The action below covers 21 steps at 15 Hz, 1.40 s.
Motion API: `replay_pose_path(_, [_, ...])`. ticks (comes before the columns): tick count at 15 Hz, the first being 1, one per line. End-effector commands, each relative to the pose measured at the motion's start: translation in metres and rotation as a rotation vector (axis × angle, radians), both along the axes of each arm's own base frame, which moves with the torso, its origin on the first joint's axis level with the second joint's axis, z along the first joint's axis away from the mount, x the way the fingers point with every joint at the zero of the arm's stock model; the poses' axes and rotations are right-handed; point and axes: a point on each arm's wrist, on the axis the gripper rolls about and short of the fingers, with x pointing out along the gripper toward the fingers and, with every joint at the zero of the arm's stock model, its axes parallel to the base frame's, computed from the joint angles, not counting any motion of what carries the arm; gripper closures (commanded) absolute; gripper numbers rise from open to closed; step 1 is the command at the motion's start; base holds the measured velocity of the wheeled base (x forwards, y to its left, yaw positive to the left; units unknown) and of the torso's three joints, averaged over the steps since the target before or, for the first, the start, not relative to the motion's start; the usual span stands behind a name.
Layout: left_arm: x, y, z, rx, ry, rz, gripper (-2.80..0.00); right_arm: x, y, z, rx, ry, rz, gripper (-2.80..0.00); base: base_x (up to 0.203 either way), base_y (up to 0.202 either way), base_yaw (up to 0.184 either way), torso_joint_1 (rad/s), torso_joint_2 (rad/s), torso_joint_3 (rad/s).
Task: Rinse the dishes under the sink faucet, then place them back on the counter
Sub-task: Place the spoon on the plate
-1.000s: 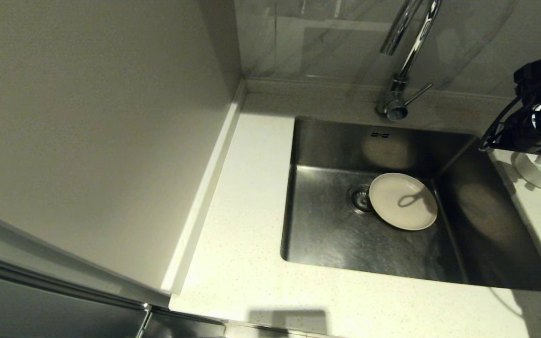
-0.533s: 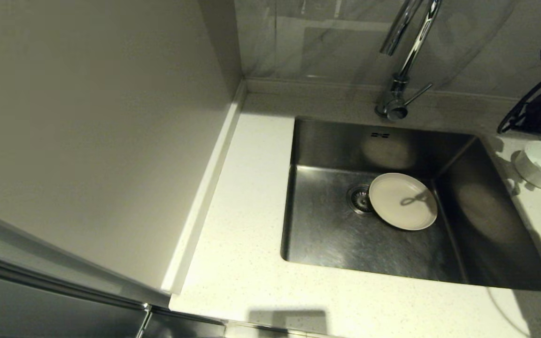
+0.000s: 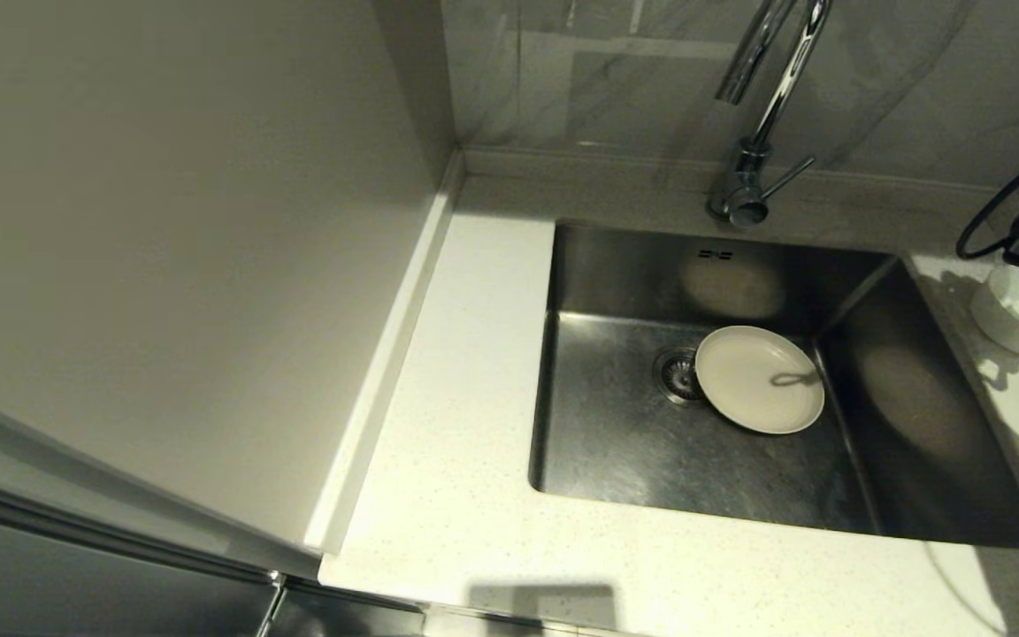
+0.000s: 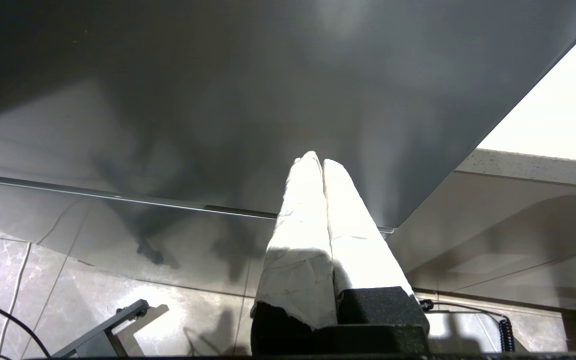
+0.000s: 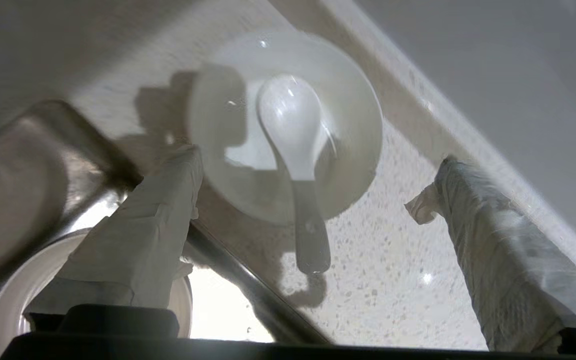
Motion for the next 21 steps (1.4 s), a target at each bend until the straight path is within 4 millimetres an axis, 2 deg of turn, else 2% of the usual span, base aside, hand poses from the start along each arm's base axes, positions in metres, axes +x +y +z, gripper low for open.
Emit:
replay_pose_path(1, [0.0, 0.0, 0.0, -0.001, -0.003, 0.0, 0.0, 0.01, -0.006, -0.013, 0.025, 0.018, -0.005, -2.8, 0.0, 0.0, 0.0, 0.0, 0.0, 0.0])
replay_pose_path(9, [0.0, 0.0, 0.0, -0.001, -0.003, 0.0, 0.0, 0.025, -0.037, -0.032, 0.094, 0.015, -0.001, -2.8, 0.0, 0.0, 0.0, 0.0, 0.0, 0.0])
replay_pose_path(17, [0.0, 0.0, 0.0, -0.001, -0.003, 0.0, 0.0, 0.033, -0.039, -0.038, 0.113, 0.02, 0.022, -2.8, 0.0, 0.0, 0.0, 0.0, 0.0, 0.0])
replay_pose_path(18, [0.0, 0.0, 0.0, -0.001, -0.003, 0.0, 0.0, 0.033, -0.038, -0.038, 0.112, 0.019, 0.024, 0.0, 0.0, 0.0, 0.0, 0.0, 0.0, 0.0])
replay_pose_path(21, [0.0, 0.0, 0.0, -0.001, -0.003, 0.0, 0.0, 0.033, -0.038, -0.038, 0.109, 0.023, 0.026, 0.0, 0.0, 0.0, 0.0, 0.0, 0.0, 0.0])
